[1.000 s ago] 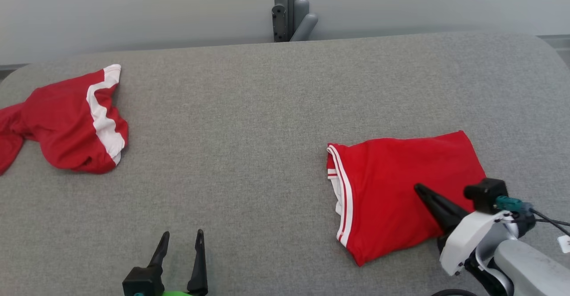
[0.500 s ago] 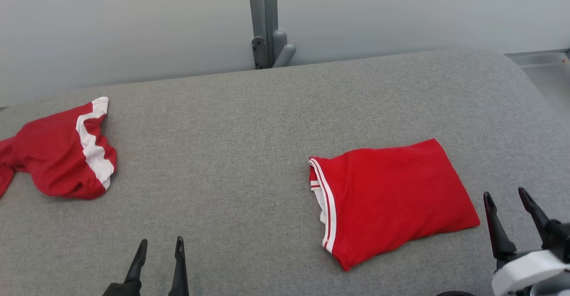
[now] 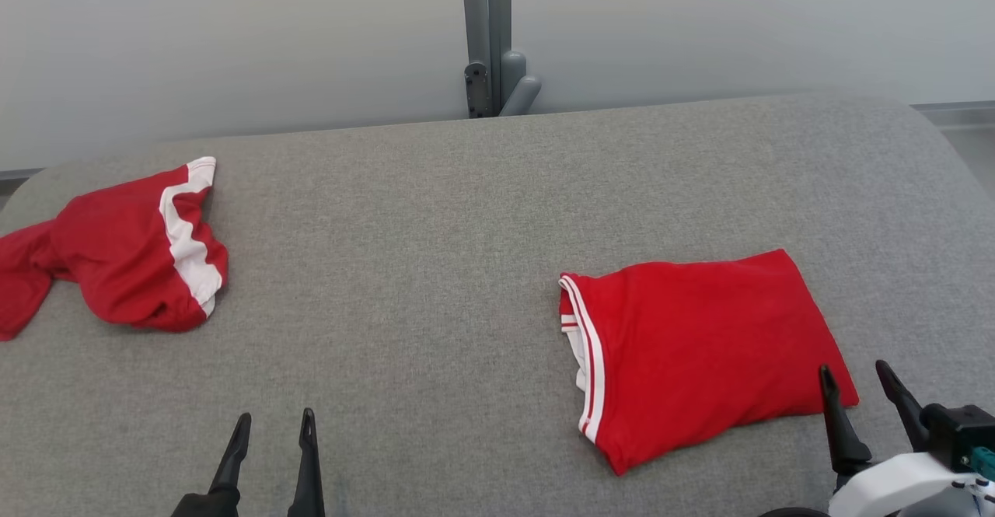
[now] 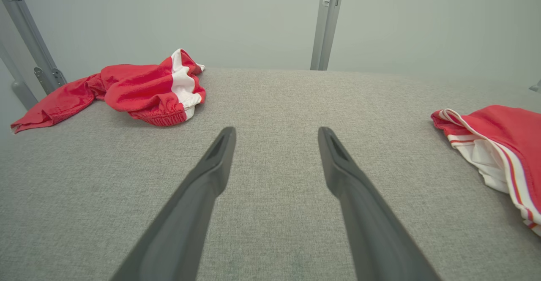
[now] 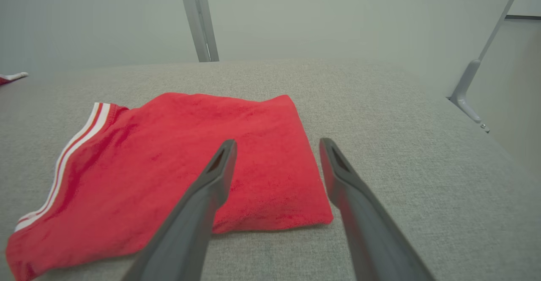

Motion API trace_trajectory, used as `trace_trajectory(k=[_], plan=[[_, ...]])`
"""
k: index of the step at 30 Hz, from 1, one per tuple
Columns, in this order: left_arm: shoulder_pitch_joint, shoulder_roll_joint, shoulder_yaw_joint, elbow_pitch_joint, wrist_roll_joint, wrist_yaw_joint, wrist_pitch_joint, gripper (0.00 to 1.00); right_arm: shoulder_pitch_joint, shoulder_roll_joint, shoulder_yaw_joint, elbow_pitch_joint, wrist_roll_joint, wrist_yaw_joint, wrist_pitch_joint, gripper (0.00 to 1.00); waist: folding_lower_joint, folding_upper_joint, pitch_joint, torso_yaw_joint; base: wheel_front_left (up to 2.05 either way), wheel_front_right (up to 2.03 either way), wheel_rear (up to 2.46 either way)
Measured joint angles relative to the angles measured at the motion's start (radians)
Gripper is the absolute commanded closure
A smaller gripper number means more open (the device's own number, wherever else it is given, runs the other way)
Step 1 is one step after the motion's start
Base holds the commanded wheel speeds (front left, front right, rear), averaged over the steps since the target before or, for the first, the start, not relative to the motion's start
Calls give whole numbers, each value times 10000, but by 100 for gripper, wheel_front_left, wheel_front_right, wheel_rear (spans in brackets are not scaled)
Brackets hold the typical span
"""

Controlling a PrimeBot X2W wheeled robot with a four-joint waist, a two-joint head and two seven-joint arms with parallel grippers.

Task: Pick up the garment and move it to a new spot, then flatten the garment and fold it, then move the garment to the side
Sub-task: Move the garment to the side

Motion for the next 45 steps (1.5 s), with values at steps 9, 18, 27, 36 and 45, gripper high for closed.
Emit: trace_trajectory(k=[9,18,27,36,45], plan=[[-430,0,-155,-291,-33,50,0,0,-2452,-1712,1384,1442,2031,-2,1954,0,0,0,624,120,0,0,0],[-918,-2,-412,-199,-86,104,0,0,-4149,-2614,2383,3076,3720,-2,4146,0,0,0,1499,476,0,0,0],[-1141,2,-366,-190,-157,190,0,0,-4722,-2621,3149,3933,5264,-2,4326,0,0,0,1974,934,0,0,0],[-1227,0,-194,-299,40,105,0,0,-5609,-2736,3839,4084,5902,4,3985,100,0,0,2172,302,0,0,0],[-1935,236,-52,-270,635,-326,-15,0,-7519,-3935,3699,5561,4991,2,2949,100,0,0,2700,-756,0,0,0]])
